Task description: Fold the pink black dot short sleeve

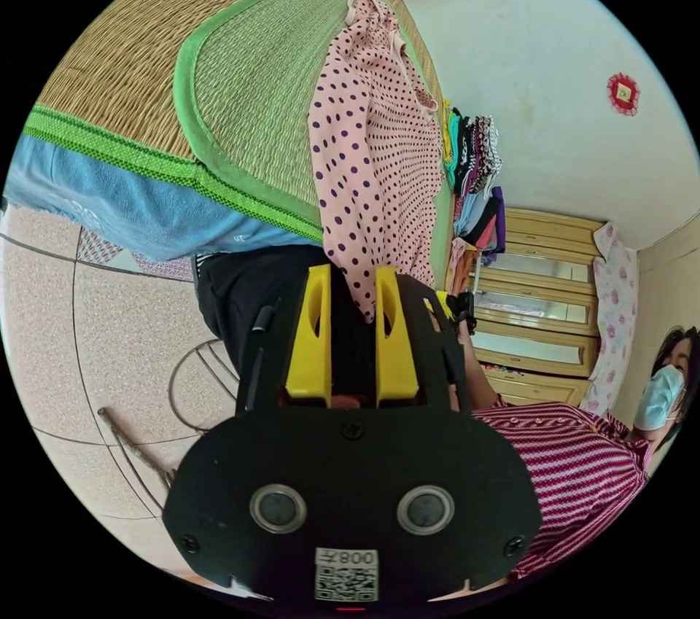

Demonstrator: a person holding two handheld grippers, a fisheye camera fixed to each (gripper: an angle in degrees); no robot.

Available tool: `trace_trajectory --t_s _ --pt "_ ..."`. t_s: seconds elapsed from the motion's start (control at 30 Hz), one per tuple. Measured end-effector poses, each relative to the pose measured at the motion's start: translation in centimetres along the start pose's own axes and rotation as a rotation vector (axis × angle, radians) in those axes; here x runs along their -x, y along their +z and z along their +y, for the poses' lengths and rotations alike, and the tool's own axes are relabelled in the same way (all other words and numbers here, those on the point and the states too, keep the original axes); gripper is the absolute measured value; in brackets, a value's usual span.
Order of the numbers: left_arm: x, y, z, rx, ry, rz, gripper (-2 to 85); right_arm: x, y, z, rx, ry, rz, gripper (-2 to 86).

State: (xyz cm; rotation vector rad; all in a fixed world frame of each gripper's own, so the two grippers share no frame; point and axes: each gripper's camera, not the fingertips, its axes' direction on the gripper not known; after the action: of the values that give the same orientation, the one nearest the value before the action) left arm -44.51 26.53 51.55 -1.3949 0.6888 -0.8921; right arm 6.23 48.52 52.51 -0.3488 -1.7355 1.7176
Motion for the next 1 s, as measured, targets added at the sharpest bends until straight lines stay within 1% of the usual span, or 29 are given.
trace_trajectory --t_s 0.1,0.17,0.3,0.47,0.57,0.67,0.87,1.0 --pt "-0.3 -0.6 -1.4 0.011 0.007 0.012 3.4 0.2 -1.8 0.2 -0.001 -0.003 0.011 5.1" --pt "-0.7 -1.2 -2.0 0.001 0.020 0.028 2.2 0.5 -3.6 0.5 -0.018 -0.017 -0.009 2.5" --pt "-2.0 -3.4 -2.6 -0.028 0.065 0.039 1.1 1.1 -5.9 1.1 -0.022 -0.027 -0.001 0.9" --pt "-1.9 -5.8 -2.3 -0.089 0.041 0.081 0.9 0.8 -8.4 2.5 -0.033 -0.016 -0.048 0.3" --pt "-1.5 -7.0 -1.9 -0.116 0.023 0.068 1.3 1.0 -9.6 3.4 -0.035 -0.018 -0.047 0.2" --pt "-0.4 -7.1 -1.8 -0.107 0.012 0.069 2.4 0.6 -10.6 4.2 -0.036 -0.003 -0.043 0.2" --pt "0.6 -6.0 -1.1 -0.074 0.011 0.083 9.0 0.4 -11.8 5.4 -0.038 0.013 -0.051 0.2" --pt "0.9 -5.1 -1.3 -0.068 -0.002 0.100 8.1 0.4 -12.1 6.1 -0.038 0.022 -0.061 0.2"
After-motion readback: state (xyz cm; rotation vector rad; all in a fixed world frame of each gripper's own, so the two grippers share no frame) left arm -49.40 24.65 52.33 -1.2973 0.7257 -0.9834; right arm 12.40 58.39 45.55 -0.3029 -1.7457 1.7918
